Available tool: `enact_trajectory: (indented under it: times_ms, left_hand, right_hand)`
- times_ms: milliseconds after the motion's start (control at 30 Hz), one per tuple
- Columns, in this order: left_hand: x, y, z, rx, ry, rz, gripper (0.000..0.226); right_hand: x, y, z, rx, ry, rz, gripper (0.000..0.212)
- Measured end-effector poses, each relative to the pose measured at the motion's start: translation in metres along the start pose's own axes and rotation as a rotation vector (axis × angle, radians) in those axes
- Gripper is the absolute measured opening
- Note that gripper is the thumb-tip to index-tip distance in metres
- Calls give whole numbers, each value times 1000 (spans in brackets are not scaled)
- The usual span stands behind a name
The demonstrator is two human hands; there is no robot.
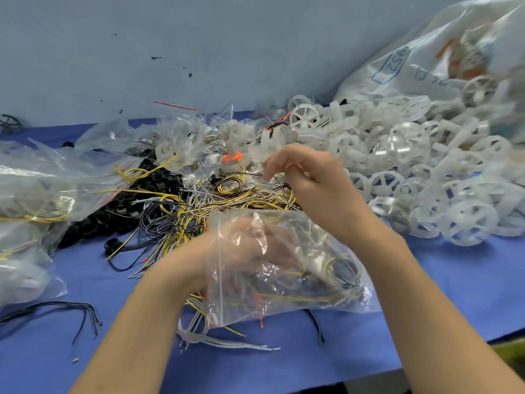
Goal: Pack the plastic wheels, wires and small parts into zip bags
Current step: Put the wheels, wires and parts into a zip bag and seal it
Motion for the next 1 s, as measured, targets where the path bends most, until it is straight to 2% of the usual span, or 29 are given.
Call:
enact_trajectory:
  times_ms: [33, 133, 167, 267, 400, 467, 567, 667, 767, 867, 1000]
  left_hand:
    - [0, 1, 3, -41, -43, 24, 29]
    - [-6, -4, 0, -144, 47, 30, 35]
    - [-10, -5, 5, -202, 24, 41, 32]
    - [-23, -7, 41, -223, -231, 32, 27]
    - [-50, -39, 78, -145, -702, -332, 25]
    - [-63, -63, 64, 15, -775, -546, 25]
    - [-63, -80, 19, 265, -625, -685, 19]
    - [-46, -69, -18, 591, -466, -662, 16]
    - [-28, -47, -23, 860, -406, -569, 18]
    - [-21, -37, -10, 854, -413, -530, 20]
    - [-24, -42, 9, 561, -511, -571, 14]
  right_hand:
    - [-1, -4, 7, -10, -28, -9, 41]
    - [-4, -16, 24, -1, -102, -37, 43]
    - [-5, -20, 27, 0, -113, -48, 43]
    - [-8, -28, 33, -6, -140, -92, 40]
    - [-11, -34, 39, 9, -218, -164, 40]
    - [-12, -36, 41, 6, -255, -205, 40]
    - [-12, -39, 42, -2, -293, -246, 38]
    - [-11, -43, 41, -12, -289, -274, 38]
    - [-9, -51, 42, -5, -261, -305, 34]
    - [-10, -61, 51, 14, -291, -344, 34]
    - [-14, -72, 61, 11, -354, -392, 31]
Point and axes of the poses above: each hand's wrist, its own x-axis towards the middle knuckle, its own z-axis out of the back of the hand, y = z × x, the point moved 8 cm from there along x, towards the middle knuckle, and after that the axes turned 9 degrees about -x, right-handed, at the moved point
